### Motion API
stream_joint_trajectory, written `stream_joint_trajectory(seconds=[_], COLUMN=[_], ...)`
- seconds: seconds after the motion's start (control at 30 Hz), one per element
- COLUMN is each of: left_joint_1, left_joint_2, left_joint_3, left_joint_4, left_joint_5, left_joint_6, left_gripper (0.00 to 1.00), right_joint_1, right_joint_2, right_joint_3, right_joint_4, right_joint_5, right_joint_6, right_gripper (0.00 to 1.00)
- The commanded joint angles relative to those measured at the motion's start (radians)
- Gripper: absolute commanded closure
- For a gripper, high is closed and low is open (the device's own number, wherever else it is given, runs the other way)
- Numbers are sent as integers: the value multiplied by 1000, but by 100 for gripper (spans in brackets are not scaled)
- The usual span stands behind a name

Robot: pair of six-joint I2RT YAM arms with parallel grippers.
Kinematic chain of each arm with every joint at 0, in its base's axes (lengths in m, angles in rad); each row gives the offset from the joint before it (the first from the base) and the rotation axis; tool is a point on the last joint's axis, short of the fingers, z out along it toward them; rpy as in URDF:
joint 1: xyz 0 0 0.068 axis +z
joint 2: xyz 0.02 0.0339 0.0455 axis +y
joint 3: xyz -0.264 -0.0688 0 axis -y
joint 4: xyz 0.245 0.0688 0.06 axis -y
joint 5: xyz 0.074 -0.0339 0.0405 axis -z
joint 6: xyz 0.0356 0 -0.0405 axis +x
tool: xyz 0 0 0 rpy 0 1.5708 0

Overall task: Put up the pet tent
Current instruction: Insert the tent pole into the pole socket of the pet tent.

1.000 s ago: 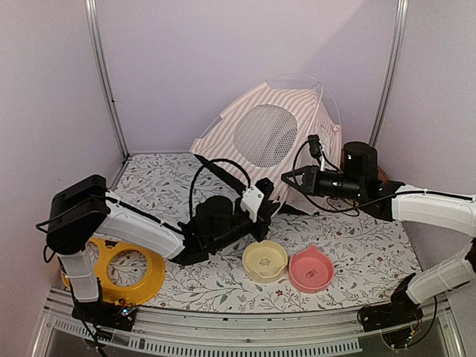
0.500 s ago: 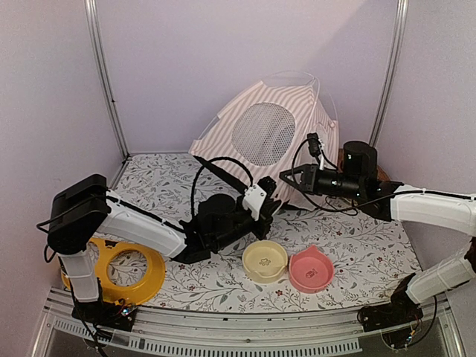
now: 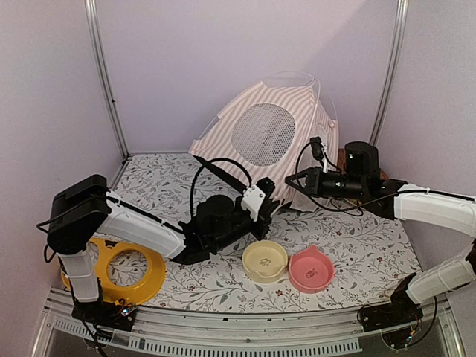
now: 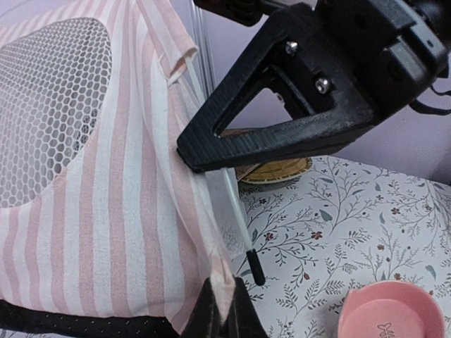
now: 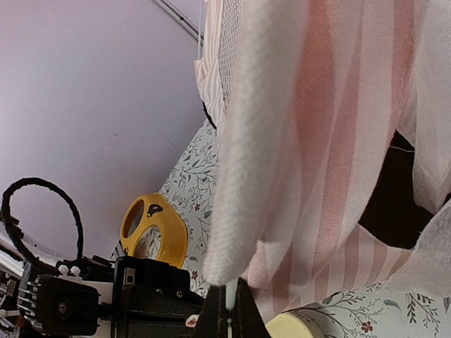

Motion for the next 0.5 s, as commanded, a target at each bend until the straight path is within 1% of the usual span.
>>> stream_joint_trajectory(seconds=[0.0,0.23,0.47], left_joint_1=[-26,-26,-30], left_joint_2=[6,10,19], left_joint_3=[-12,-20,-18], left_joint_4=[-82,-89,-97], left_joint_5=[56,61,77], left_joint_6=[13,14,13], left_gripper=[100,100,100], right_joint_1=[-43,-45,-44], right_joint_2=[-10,-57,-30], right_joint_3=[52,83,116], right_joint_4=[102,100,140], right_joint_5=[87,93,86], right_joint_6=[-3,11,37], right_gripper=[100,100,100])
